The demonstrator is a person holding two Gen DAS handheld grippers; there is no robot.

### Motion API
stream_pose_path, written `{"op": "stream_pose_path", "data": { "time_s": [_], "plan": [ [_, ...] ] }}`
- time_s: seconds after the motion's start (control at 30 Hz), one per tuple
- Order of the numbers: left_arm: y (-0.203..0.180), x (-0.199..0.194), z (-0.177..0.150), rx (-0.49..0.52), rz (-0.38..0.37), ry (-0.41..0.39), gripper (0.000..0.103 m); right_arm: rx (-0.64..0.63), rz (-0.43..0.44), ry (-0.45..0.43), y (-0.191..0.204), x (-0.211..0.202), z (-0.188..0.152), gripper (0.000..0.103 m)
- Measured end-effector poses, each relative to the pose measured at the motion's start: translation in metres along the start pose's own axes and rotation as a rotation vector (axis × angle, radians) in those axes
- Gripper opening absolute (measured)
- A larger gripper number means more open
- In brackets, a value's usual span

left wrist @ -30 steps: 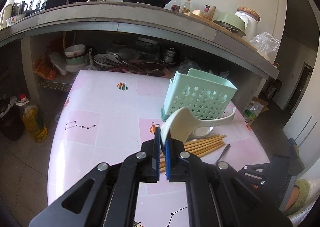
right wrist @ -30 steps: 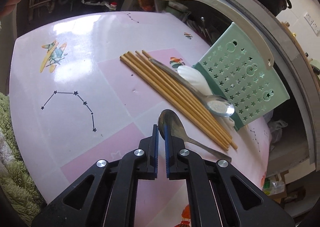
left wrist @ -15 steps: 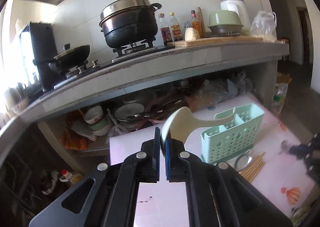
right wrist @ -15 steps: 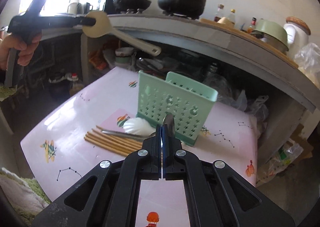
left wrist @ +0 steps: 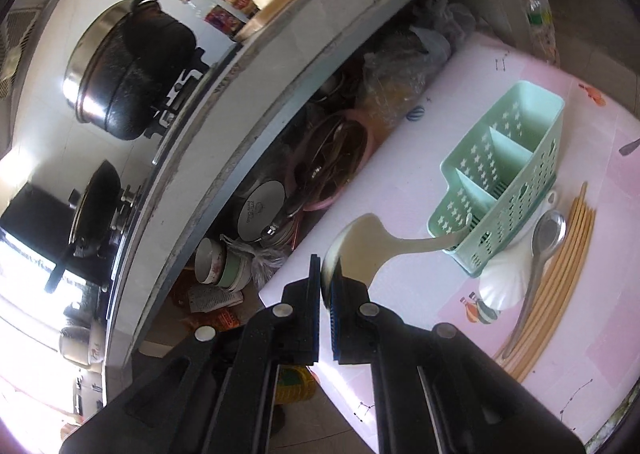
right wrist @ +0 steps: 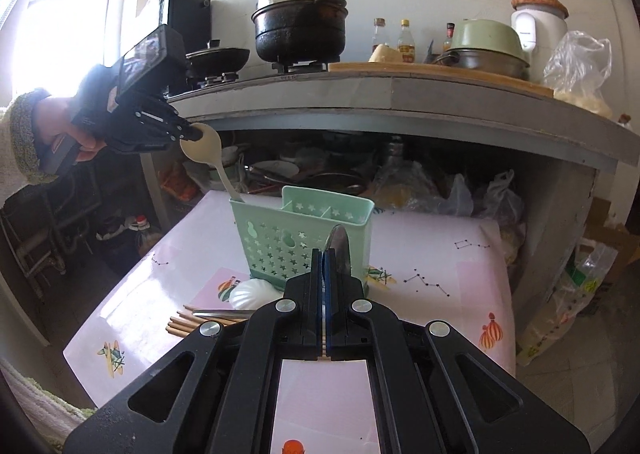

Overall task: Organize utensils
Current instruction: 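Drop the ladle into the green holder with the left tool while the right tool carries the spoon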

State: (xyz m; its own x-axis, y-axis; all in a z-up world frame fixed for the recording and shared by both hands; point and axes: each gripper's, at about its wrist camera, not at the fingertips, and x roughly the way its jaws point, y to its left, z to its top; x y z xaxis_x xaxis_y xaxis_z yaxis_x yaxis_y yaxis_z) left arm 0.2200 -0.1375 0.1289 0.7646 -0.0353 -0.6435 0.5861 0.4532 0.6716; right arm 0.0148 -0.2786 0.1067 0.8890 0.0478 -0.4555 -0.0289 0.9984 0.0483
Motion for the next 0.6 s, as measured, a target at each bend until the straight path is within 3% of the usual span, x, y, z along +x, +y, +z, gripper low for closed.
{"op": "stream_pose_path", "data": {
  "time_s": [0.13,0.27,0.37,0.47,0.53,0.6],
  "plan": [
    [-0.017,0.026,0.020,0.103,-0.034,0.072,0.004,0.037,0.008,-0.011,-0.006,-0.002,0.002,0.000],
    [-0.026,0.047,0.034,0.102,-0.113,0.117,0.007,0.060,0.005,-0.022,-0.011,-0.004,0.006,0.000],
    [-0.026,0.058,0.040,0.044,-0.181,0.123,0.013,0.079,0.011,-0.024,-0.016,-0.004,0.008,0.000],
    [-0.016,0.063,0.042,-0.053,-0.259,0.105,0.026,0.099,0.027,-0.031,-0.022,-0.004,0.013,0.000],
    [-0.004,0.062,0.040,-0.131,-0.302,0.077,0.042,0.112,0.046,-0.039,-0.026,-0.003,0.019,0.000],
    [0.010,0.057,0.036,-0.217,-0.337,0.029,0.048,0.130,0.078,-0.057,-0.031,-0.002,0.029,0.000]
  ]
}}
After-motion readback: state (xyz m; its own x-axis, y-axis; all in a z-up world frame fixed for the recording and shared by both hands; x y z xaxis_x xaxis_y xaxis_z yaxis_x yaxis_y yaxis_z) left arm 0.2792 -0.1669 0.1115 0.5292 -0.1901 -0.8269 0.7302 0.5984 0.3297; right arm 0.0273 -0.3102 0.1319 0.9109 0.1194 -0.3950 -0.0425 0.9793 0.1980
